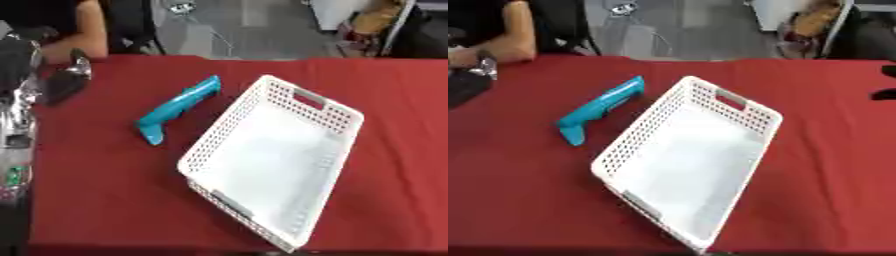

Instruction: Pick up objects on the table and place them in the box.

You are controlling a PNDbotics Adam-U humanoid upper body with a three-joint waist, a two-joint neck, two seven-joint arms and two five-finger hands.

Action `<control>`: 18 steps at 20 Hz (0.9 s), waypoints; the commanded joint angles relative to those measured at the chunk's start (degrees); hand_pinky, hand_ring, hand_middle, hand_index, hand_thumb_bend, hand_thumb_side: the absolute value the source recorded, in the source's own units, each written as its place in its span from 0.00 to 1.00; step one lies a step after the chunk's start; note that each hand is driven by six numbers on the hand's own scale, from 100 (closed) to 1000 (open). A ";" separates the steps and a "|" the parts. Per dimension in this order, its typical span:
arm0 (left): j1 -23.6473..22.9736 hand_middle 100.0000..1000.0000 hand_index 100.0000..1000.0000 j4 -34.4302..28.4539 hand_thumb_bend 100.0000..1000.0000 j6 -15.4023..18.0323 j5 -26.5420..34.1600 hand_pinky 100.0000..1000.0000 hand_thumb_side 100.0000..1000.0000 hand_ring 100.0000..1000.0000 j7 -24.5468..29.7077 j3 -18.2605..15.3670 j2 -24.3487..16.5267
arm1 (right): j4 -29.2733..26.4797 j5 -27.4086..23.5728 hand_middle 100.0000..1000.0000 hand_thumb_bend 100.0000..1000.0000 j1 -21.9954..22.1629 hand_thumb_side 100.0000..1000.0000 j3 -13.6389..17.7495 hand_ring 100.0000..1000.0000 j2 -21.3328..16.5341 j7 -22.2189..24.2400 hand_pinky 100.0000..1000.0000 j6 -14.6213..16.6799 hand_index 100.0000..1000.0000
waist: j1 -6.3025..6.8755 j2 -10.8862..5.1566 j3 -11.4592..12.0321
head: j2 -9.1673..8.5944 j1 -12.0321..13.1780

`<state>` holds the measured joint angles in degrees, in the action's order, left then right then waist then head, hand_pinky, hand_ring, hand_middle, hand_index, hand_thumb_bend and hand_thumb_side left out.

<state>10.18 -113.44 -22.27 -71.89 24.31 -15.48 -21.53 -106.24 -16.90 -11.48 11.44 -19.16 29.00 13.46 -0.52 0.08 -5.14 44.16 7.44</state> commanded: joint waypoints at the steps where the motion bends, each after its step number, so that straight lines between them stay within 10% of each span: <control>1: 0.75 0.75 0.90 -1.15 0.01 0.09 0.10 0.61 0.67 0.63 -0.03 -0.09 -0.79 | -0.58 0.20 0.85 0.00 -0.26 0.98 0.30 0.83 -1.20 0.20 0.64 0.07 1.00 | -0.04 -0.35 0.04 | -0.05 -0.41; 18: 0.80 0.74 0.89 1.14 0.00 0.27 1.54 0.59 0.70 0.62 1.00 1.31 -0.50 | -0.60 0.22 0.85 0.00 -0.15 0.98 0.29 0.83 -1.16 0.23 0.64 0.00 1.00 | -0.01 -0.43 0.01 | -0.05 -0.26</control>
<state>10.19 -112.26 -22.18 -70.86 25.23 -14.42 -21.47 -106.24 -16.89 -11.42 11.45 -19.16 29.09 13.37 -0.52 0.08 -5.11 44.16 7.44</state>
